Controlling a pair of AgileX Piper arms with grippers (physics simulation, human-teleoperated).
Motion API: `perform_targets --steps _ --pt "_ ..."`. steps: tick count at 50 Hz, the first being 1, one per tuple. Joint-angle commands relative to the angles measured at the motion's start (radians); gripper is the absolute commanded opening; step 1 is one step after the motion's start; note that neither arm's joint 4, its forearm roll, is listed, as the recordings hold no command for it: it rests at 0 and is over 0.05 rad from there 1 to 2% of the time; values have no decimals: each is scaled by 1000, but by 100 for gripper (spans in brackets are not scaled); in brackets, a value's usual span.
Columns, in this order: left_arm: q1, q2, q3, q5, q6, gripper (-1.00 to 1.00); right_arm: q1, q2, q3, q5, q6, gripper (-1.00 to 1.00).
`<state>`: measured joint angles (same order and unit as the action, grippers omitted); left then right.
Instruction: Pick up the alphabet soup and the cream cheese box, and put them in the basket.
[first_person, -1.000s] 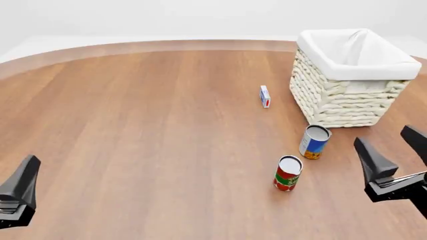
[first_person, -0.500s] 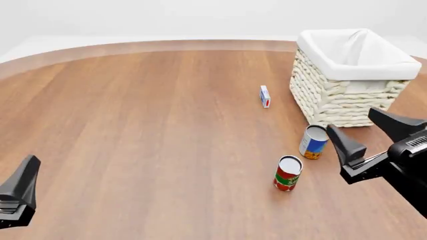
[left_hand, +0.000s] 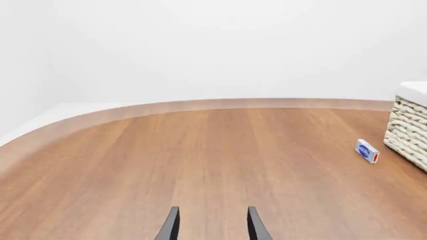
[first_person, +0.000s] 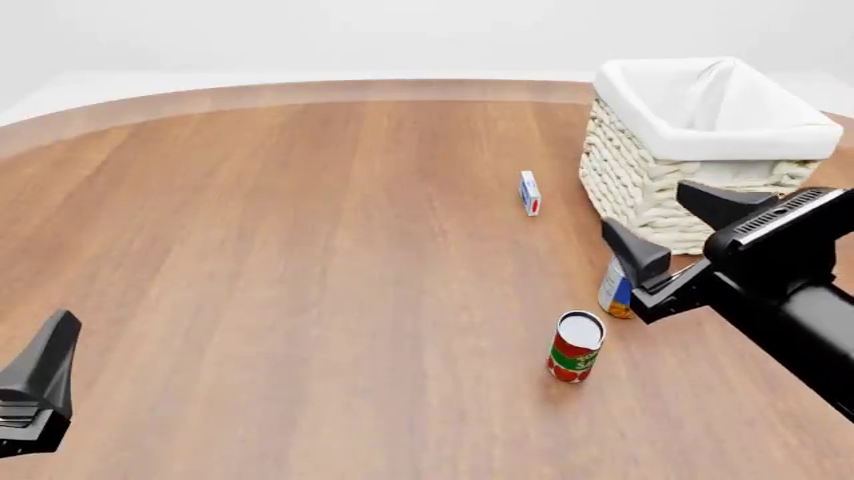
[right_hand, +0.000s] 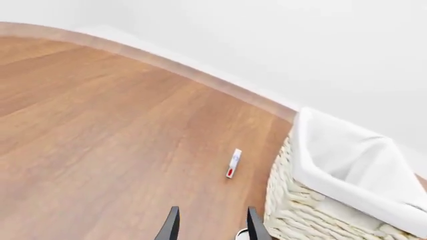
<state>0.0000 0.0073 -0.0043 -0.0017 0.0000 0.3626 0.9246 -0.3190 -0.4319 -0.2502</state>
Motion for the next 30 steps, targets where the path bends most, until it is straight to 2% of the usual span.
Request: perform_targets --steps 1,18,30 --pt "0 0 0 0 0 100 5 94 -80 16 11 100" --pt "0 0 0 0 0 100 -41 253 -248 112 98 100" --pt "0 0 0 0 0 100 -48 350 -327 138 120 100"
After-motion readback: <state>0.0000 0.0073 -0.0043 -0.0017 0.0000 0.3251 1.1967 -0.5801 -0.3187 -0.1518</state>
